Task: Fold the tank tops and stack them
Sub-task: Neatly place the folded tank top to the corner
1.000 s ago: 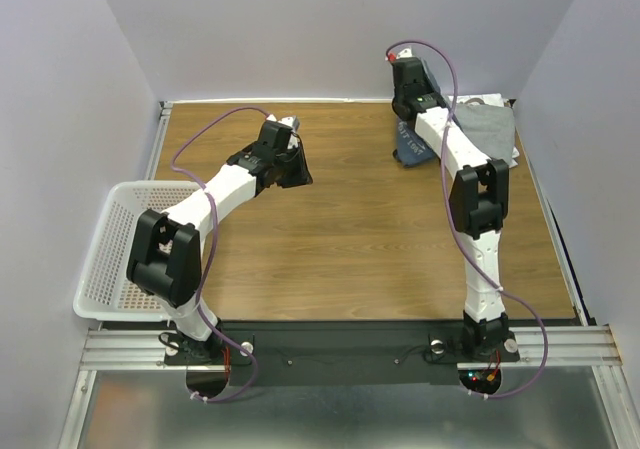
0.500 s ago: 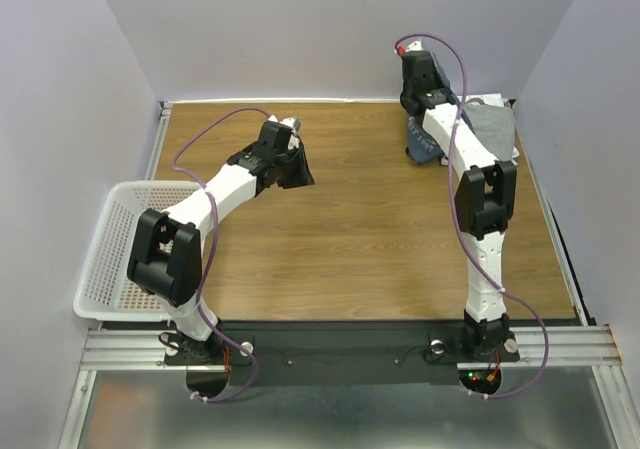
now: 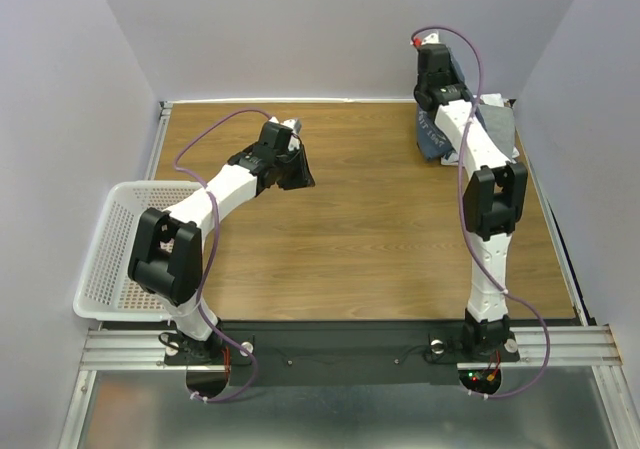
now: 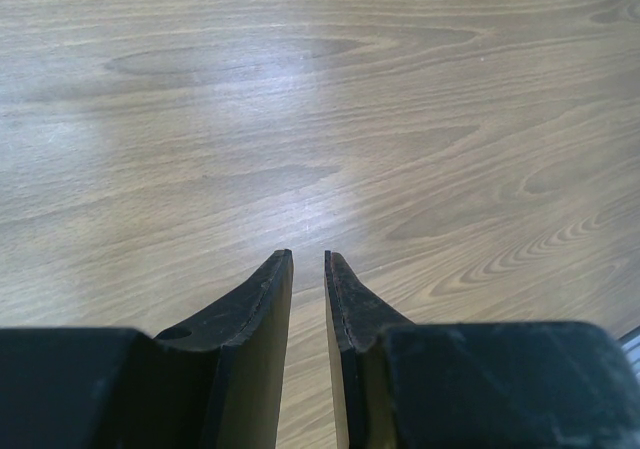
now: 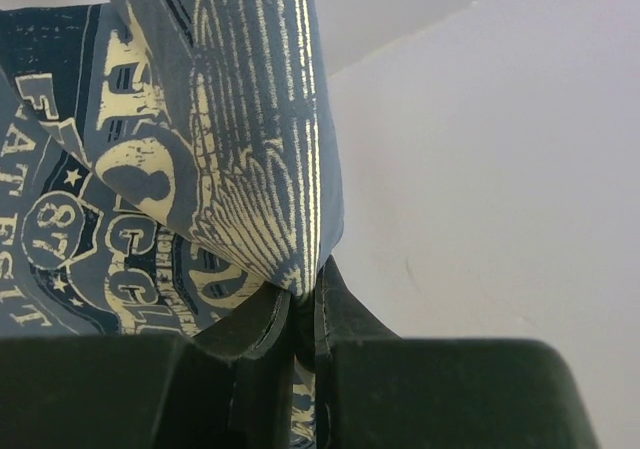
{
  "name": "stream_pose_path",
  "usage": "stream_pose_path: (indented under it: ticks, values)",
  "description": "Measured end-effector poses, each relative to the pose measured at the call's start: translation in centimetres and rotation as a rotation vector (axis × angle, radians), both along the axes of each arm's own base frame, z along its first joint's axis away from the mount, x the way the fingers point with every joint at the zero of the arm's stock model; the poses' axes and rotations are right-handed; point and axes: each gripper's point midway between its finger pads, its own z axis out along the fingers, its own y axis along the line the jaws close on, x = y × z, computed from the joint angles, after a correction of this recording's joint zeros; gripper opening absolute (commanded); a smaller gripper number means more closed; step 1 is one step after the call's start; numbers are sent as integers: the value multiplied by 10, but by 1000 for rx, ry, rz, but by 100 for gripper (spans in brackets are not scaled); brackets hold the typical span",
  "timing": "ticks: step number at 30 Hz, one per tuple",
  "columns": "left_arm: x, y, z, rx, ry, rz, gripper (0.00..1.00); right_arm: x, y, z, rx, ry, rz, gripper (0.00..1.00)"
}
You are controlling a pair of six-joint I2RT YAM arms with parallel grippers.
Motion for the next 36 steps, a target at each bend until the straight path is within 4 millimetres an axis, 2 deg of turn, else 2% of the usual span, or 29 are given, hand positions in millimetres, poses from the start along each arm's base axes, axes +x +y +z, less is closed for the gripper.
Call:
stream_pose_path:
  ticks: [5, 7, 10, 11, 13, 14, 15, 17, 18, 19, 23, 27, 32, 36]
  values:
    - [-1, -1, -2, -2, 7, -5, 32, -5, -24, 3, 29, -14, -28, 0]
    - [-1, -2, -3, -3, 11, -8, 31, -7, -37, 2, 46, -19, -45, 0]
    - [-1, -3, -6, -7, 17, -14, 31, -13, -66, -9, 78, -10, -83, 1]
    - [-1, -4, -7, -9, 19, -16, 31, -14, -72, -12, 84, -6, -93, 2]
    - [-1, -5, -9, -10, 25, -20, 32, -16, -86, -22, 104, 6, -109, 11]
    - [-1, -5, -11, -10, 27, -21, 32, -17, -92, -27, 112, 12, -118, 17]
    - [-1, -6, -13, -9, 31, -23, 32, -19, -103, -32, 122, 15, -136, 40]
    - [-1, -6, -15, -8, 37, -23, 32, -20, -117, -41, 140, 13, -165, 66]
    - [-1, -6, -17, -6, 41, -24, 32, -21, -124, -46, 149, 11, -186, 92]
    - [-1, -6, -18, -6, 44, -25, 32, -21, -129, -53, 155, 13, -202, 100]
    - [-1, -8, -19, -11, 46, -30, 32, -24, -142, -74, 183, 24, -251, 100]
    - [-1, -9, -18, -18, 44, -35, 32, -24, -135, -79, 252, 5, -258, 100]
    - [-3, -8, -22, -17, 54, -33, 32, -23, -111, -77, 420, -26, -210, 100]
    - [-3, -8, -20, -21, 49, -30, 32, -27, -78, -51, 621, -100, -134, 100]
